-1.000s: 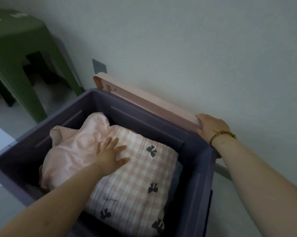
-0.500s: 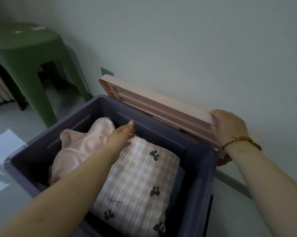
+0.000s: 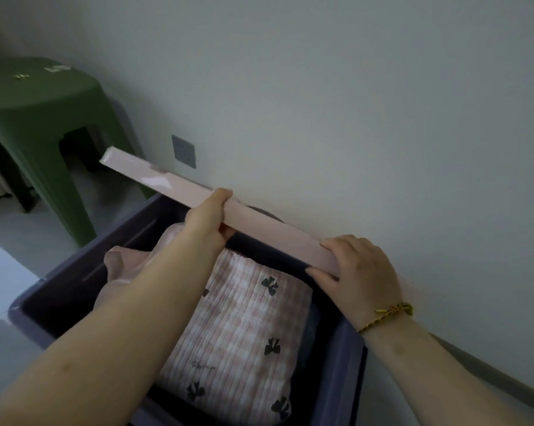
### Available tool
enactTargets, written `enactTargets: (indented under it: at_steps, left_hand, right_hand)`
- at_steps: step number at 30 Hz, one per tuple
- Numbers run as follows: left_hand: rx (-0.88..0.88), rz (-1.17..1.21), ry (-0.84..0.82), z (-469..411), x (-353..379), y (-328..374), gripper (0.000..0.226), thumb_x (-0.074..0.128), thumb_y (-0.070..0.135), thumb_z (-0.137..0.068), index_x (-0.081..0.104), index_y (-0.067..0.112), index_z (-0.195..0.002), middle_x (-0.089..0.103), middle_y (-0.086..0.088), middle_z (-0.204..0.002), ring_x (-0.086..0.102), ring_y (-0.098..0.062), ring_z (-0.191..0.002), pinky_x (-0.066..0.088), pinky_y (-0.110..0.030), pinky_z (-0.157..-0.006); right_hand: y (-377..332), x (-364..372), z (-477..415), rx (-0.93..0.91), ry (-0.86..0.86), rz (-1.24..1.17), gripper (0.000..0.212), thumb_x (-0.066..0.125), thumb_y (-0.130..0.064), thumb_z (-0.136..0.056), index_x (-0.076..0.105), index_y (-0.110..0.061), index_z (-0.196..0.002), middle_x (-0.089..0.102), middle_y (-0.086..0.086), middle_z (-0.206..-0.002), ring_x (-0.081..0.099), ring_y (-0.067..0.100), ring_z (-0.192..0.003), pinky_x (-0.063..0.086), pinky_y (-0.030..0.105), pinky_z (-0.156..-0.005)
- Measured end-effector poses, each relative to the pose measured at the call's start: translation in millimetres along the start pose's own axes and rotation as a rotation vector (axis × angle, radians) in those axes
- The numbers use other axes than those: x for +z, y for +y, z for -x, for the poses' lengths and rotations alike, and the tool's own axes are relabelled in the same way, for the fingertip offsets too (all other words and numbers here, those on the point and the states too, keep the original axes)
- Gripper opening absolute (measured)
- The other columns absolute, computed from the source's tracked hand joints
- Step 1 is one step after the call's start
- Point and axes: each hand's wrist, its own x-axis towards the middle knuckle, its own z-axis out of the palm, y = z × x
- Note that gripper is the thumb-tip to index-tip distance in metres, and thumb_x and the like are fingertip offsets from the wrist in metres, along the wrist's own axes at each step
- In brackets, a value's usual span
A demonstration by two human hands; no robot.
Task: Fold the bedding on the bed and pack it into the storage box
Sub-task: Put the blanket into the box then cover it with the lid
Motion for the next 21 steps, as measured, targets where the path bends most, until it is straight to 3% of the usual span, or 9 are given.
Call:
enactTargets:
  at_steps: [3,5,7,9,12,14,17,19,21]
  left_hand:
    - [-0.021,0.010,0.014,11.8,-25.6,-6.8,0.012,0.056,0.011,-0.087,0.048,0.005,-0.094,0.055,-0.005,-0.077,0.057,-0.015,-0.063,0.053,-0.023,-0.045]
    - [-0.027,0.033,0.004,24.2,-46.6,-12.4,0.006,0.052,0.008,-0.087,0.050,0.008,-0.081,0.058,-0.002,-0.061,0.058,-0.011,-0.046,0.049,-0.018,-0.037]
    - [-0.028,0.051,0.019,35.1,-74.0,-20.8,0.013,0.049,0.006,-0.087,0.052,0.009,-0.075,0.058,0.003,-0.044,0.056,-0.006,-0.036,0.048,-0.016,-0.039]
    - [-0.012,0.069,0.060,43.9,-101.9,-29.3,0.014,0.048,0.003,-0.087,0.055,0.010,-0.076,0.062,0.004,-0.047,0.060,-0.006,-0.042,0.050,-0.016,-0.042]
    - [0.058,0.004,0.152,52.3,-134.1,-46.0,0.015,0.052,-0.001,-0.086,0.055,0.013,-0.087,0.065,-0.001,-0.075,0.062,-0.014,-0.063,0.052,-0.017,-0.046]
    - [0.107,-0.137,0.274,53.2,-150.2,-56.8,0.011,0.055,0.002,-0.086,0.053,0.012,-0.088,0.059,-0.007,-0.080,0.053,-0.021,-0.061,0.049,-0.018,-0.042]
    - [0.151,-0.381,0.398,49.8,-166.1,-70.0,0.032,0.065,0.014,-0.078,0.056,0.002,-0.106,0.061,-0.016,-0.096,0.059,-0.034,-0.078,0.053,-0.036,-0.067]
    - [0.160,-0.538,0.474,50.9,-173.1,-77.4,0.052,0.062,0.033,-0.065,0.058,0.003,-0.107,0.055,-0.012,-0.118,0.051,-0.033,-0.114,0.044,-0.038,-0.089]
    - [0.164,-0.720,0.552,55.9,-175.9,-81.5,0.062,0.049,0.042,-0.057,0.057,0.005,-0.105,0.031,-0.005,-0.144,0.026,-0.026,-0.134,0.024,-0.039,-0.108]
  right_hand:
    - [-7.0,-18.4,4.5,0.196,-0.219,-0.371,0.048,0.040,-0.069,-0.063,0.062,-0.029,-0.078,0.059,-0.018,-0.079,0.054,0.000,-0.074,0.037,0.010,-0.062]
    - [4.2,-16.8,9.1,0.351,-0.252,-0.541,0.029,0.047,-0.056,-0.081,0.061,-0.030,-0.086,0.062,-0.012,-0.095,0.056,0.006,-0.094,0.039,0.018,-0.073]
    - [16.3,2.7,19.3,0.430,-0.318,-0.388,0.031,0.050,-0.039,-0.090,0.057,-0.024,-0.116,0.054,-0.002,-0.127,0.045,0.015,-0.123,0.035,0.024,-0.097]
    - [15.2,27.3,31.9,0.490,-0.473,-0.158,0.055,0.046,-0.045,-0.090,0.037,-0.021,-0.139,0.031,0.001,-0.149,0.025,0.019,-0.138,0.023,0.034,-0.112]
    - [13.3,53.4,52.2,0.710,-0.542,-0.128,0.073,0.046,-0.049,-0.090,0.011,-0.021,-0.148,0.003,0.003,-0.156,0.005,0.025,-0.143,0.015,0.047,-0.114]
    - [20.6,63.7,61.1,0.893,-0.441,-0.224,0.074,0.054,-0.040,-0.088,0.014,-0.018,-0.147,0.005,0.010,-0.155,0.006,0.028,-0.143,0.014,0.049,-0.113]
    - [34.0,82.1,73.3,1.153,-0.227,-0.622,0.056,0.061,-0.020,-0.086,0.031,-0.005,-0.131,0.038,0.013,-0.139,0.036,0.033,-0.130,0.030,0.044,-0.108]
    - [32.9,90.5,81.0,1.194,-0.199,-0.751,0.069,0.060,-0.015,-0.086,0.020,-0.005,-0.141,0.036,0.012,-0.144,0.040,0.031,-0.128,0.032,0.042,-0.109]
    - [28.8,94.3,84.6,1.182,-0.169,-0.816,0.076,0.058,-0.012,-0.088,0.010,-0.012,-0.148,0.027,0.008,-0.150,0.035,0.026,-0.132,0.028,0.037,-0.111]
